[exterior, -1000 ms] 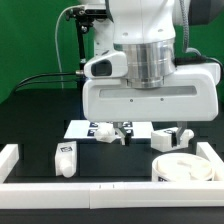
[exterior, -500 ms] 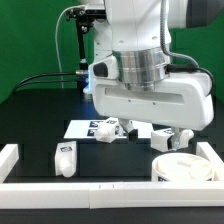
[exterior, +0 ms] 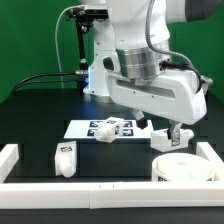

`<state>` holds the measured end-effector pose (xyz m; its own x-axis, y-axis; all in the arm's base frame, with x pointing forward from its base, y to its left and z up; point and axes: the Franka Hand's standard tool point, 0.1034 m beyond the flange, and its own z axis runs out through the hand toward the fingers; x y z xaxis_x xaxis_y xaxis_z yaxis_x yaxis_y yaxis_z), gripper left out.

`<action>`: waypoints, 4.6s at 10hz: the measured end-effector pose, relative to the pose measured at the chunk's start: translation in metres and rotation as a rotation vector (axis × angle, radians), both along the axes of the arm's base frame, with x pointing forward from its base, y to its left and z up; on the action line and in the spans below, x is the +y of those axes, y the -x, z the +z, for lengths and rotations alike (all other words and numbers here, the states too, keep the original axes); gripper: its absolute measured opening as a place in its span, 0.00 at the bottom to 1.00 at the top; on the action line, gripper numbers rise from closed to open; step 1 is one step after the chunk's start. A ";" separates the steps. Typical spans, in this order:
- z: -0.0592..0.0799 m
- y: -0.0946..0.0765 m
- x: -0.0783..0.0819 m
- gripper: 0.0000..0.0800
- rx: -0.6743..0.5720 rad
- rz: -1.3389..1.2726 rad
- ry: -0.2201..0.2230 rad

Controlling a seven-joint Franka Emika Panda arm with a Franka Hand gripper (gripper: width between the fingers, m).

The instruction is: Assemble stool

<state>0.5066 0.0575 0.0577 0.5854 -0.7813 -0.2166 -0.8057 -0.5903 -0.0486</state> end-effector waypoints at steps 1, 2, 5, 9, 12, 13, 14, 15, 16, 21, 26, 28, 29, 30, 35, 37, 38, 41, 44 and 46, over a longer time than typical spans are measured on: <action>-0.004 0.001 -0.005 0.81 0.003 -0.060 -0.055; -0.006 0.011 -0.008 0.81 0.045 -0.108 -0.129; -0.012 0.032 -0.017 0.81 0.158 -0.233 -0.354; -0.024 0.041 -0.015 0.81 0.257 -0.106 -0.566; -0.031 0.046 -0.010 0.81 0.314 -0.027 -0.701; -0.032 0.046 -0.012 0.81 0.314 -0.031 -0.701; -0.032 0.046 -0.012 0.81 0.314 -0.030 -0.701; -0.032 0.047 -0.010 0.81 0.316 -0.029 -0.702; -0.033 0.052 0.000 0.81 0.338 -0.032 -0.708; -0.044 0.072 0.029 0.81 0.385 -0.039 -0.717; -0.024 0.058 0.017 0.40 0.368 -0.015 -0.726; 0.006 0.021 -0.004 0.40 0.273 0.069 -0.632; 0.025 0.009 -0.003 0.40 0.210 0.127 -0.584; 0.026 0.002 -0.002 0.40 0.147 0.124 -0.522; 0.046 -0.013 -0.017 0.40 -0.056 0.188 -0.290; 0.086 -0.050 -0.019 0.40 -0.185 0.269 -0.165; 0.081 -0.050 -0.016 0.40 -0.250 0.262 -0.105; 0.079 -0.058 -0.009 0.40 -0.351 0.333 0.029; 0.082 -0.071 0.011 0.40 -0.504 0.482 0.162; 0.079 -0.065 0.015 0.40 -0.555 0.481 0.193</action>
Offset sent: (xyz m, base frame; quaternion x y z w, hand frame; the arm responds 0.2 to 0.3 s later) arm -0.0206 0.0140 -0.0063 0.1162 -0.2305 0.1245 0.9581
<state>0.5714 0.0729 0.1363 0.8543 -0.4067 0.3235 -0.3450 -0.9094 -0.2323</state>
